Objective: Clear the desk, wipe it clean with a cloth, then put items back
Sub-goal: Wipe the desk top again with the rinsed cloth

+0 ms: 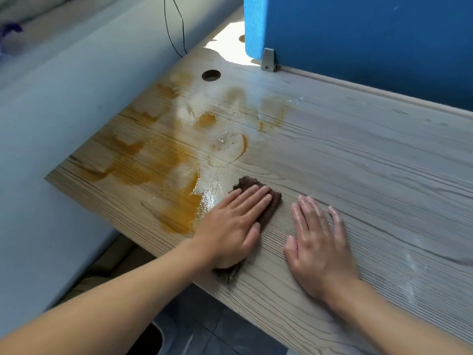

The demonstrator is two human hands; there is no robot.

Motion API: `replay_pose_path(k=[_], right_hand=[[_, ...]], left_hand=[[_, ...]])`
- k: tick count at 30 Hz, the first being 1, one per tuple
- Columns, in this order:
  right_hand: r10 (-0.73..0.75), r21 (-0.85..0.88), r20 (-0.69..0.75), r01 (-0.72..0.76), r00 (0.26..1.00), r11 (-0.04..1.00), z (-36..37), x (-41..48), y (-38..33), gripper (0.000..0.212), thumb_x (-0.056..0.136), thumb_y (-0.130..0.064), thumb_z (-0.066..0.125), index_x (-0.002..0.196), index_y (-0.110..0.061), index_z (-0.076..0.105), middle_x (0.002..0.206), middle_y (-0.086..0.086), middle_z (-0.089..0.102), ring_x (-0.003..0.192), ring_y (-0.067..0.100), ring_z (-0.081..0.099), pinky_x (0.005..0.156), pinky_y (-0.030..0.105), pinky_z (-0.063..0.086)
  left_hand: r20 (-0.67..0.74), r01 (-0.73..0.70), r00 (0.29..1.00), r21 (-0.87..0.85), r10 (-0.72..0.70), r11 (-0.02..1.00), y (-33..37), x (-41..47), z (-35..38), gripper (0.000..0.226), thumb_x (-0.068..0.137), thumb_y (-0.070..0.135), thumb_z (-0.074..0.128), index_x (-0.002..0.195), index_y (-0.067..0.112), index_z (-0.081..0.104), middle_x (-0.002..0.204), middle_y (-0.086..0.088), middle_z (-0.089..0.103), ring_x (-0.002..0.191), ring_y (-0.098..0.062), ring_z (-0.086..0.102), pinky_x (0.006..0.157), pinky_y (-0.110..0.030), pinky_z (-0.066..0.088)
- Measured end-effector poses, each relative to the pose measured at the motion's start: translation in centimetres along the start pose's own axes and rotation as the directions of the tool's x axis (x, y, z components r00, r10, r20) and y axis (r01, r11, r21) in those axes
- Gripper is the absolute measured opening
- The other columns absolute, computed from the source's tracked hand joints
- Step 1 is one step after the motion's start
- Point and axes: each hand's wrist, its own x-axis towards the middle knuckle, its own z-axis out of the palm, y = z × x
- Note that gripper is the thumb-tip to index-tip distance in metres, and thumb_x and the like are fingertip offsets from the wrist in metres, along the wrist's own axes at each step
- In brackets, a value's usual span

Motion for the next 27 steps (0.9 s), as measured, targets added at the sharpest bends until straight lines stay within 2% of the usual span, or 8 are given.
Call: replay_pose_path(k=[3, 5, 12, 16, 19, 21, 24, 27], right_hand=[[0.008, 0.003, 0.024, -0.008, 1.0, 1.0, -0.1, -0.2, 0.0, 0.068, 0.091, -0.039, 0.034, 0.148, -0.004, 0.041, 0.157, 0.012, 0.036, 0.147, 0.024, 0.031, 0.117, 0.056, 0.025], [0.007, 0.012, 0.022, -0.007, 1.0, 1.0, -0.3, -0.2, 0.1, 0.068, 0.091, -0.04, 0.034, 0.148, -0.004, 0.042, 0.157, 0.011, 0.036, 0.147, 0.024, 0.031, 0.117, 0.056, 0.026], [0.007, 0.066, 0.018, -0.008, 1.0, 0.998, -0.7, 0.2, 0.3, 0.064, 0.084, -0.04, 0.042, 0.138, -0.007, 0.055, 0.147, 0.01, 0.049, 0.139, 0.026, 0.043, 0.111, 0.054, 0.032], [0.002, 0.073, -0.011, -0.001, 1.0, 0.997, -1.5, 4.1, 1.9, 0.042, 0.084, -0.043, 0.038, 0.11, -0.019, 0.062, 0.123, 0.004, 0.056, 0.117, 0.026, 0.053, 0.098, 0.047, 0.033], [0.082, 0.046, 0.028, -0.084, 0.996, 0.995, -0.6, 6.0, 3.2, 0.065, 0.089, -0.049, 0.027, 0.143, -0.02, 0.049, 0.154, 0.008, 0.04, 0.145, 0.026, 0.032, 0.115, 0.051, 0.015], [0.106, 0.02, 0.051, -0.107, 0.993, 0.994, 0.1, 6.1, 3.2, 0.07, 0.09, -0.051, 0.026, 0.149, -0.019, 0.043, 0.16, 0.007, 0.032, 0.15, 0.026, 0.024, 0.119, 0.055, 0.012], [0.099, 0.014, 0.018, -0.099, 0.995, 0.995, 0.1, 6.2, 3.3, 0.067, 0.089, -0.048, 0.033, 0.145, -0.014, 0.05, 0.156, 0.011, 0.038, 0.147, 0.029, 0.03, 0.116, 0.06, 0.02], [0.089, 0.016, 0.011, -0.09, 0.996, 0.996, 0.0, 6.2, 3.2, 0.066, 0.089, -0.045, 0.034, 0.143, -0.012, 0.052, 0.154, 0.013, 0.041, 0.145, 0.031, 0.033, 0.115, 0.061, 0.021]], left_hand=[[-0.04, 0.256, 0.966, -0.007, -0.256, 0.967, -1.3, 3.5, -0.3, 0.065, 0.098, 0.046, 0.011, 0.159, 0.026, 0.002, 0.167, 0.008, -0.002, 0.151, -0.004, -0.012, 0.125, -0.034, -0.002], [-0.044, 0.282, 0.958, -0.01, -0.282, 0.959, -0.8, 3.6, -0.2, 0.065, 0.099, 0.046, 0.011, 0.159, 0.025, 0.002, 0.166, 0.007, -0.004, 0.151, -0.006, -0.014, 0.125, -0.035, -0.003], [0.025, -0.109, 0.994, -0.022, 0.109, 0.994, 1.6, -2.0, 0.2, 0.063, 0.1, 0.042, 0.027, 0.159, 0.024, 0.014, 0.166, 0.007, 0.005, 0.153, -0.008, -0.004, 0.125, -0.034, 0.002], [-0.04, 0.12, 0.992, -0.01, -0.12, 0.993, -1.8, 3.7, -0.8, 0.067, 0.095, 0.047, 0.018, 0.159, 0.03, 0.012, 0.166, 0.01, 0.004, 0.151, -0.003, -0.007, 0.125, -0.035, 0.003], [-0.058, 0.252, 0.966, 0.009, -0.251, 0.968, -1.5, 5.0, -0.4, 0.067, 0.095, 0.047, 0.014, 0.159, 0.027, 0.009, 0.166, 0.008, 0.002, 0.151, -0.004, -0.01, 0.125, -0.036, 0.003], [-0.038, 0.148, 0.988, 0.021, -0.147, 0.989, 0.1, 2.6, -0.2, 0.065, 0.099, 0.046, 0.017, 0.159, 0.024, 0.008, 0.166, 0.006, -0.001, 0.152, -0.007, -0.012, 0.124, -0.038, 0.005], [0.018, -0.1, 0.995, 0.022, 0.099, 0.995, 2.3, -1.5, 0.0, 0.065, 0.1, 0.041, 0.032, 0.159, 0.021, 0.015, 0.167, 0.004, 0.006, 0.154, -0.012, -0.001, 0.124, -0.039, 0.008], [0.048, -0.154, 0.987, 0.006, 0.153, 0.988, 0.3, 0.2, -0.3, 0.066, 0.098, 0.04, 0.034, 0.159, 0.024, 0.016, 0.166, 0.006, 0.009, 0.153, -0.009, 0.001, 0.125, -0.034, 0.004]])
